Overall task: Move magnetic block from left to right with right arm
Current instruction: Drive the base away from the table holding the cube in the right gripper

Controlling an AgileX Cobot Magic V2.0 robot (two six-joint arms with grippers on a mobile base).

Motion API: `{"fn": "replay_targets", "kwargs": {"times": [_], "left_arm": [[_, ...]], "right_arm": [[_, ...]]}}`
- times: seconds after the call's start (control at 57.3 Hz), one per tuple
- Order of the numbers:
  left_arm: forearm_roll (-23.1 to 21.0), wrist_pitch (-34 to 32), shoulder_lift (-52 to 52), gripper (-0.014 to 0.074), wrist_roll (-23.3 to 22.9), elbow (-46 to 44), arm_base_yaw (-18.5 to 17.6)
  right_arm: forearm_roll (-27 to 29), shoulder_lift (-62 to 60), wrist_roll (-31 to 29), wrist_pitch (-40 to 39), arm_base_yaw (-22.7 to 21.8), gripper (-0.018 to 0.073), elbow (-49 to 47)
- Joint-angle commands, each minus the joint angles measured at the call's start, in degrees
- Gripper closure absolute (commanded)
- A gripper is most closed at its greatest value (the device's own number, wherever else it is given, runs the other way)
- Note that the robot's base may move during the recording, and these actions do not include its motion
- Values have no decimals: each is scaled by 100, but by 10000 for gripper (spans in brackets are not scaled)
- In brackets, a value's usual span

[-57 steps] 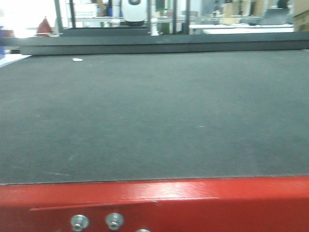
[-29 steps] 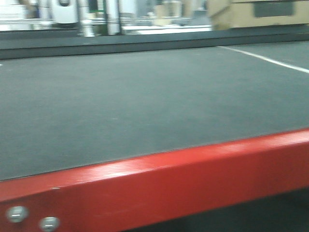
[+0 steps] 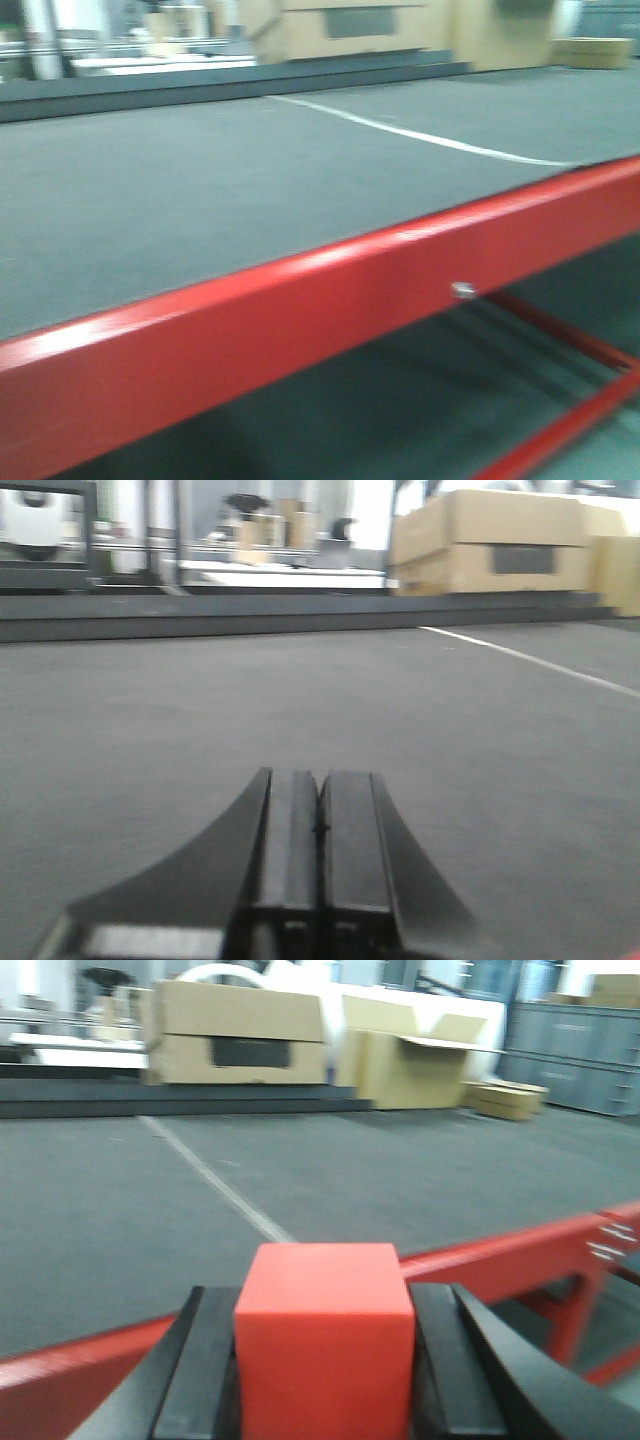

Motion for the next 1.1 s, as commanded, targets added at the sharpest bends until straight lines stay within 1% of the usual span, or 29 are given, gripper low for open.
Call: {"fn": "replay_targets", "kwargs": {"times": [0.0, 1.082], "left_arm": [[-27, -495, -47, 722, 1, 44, -44], [-27, -495, -47, 722, 1, 44, -44]], "right_arm": [[-80, 59, -52, -544, -45, 225, -162], [-80, 59, -52, -544, -45, 225, -162]]}}
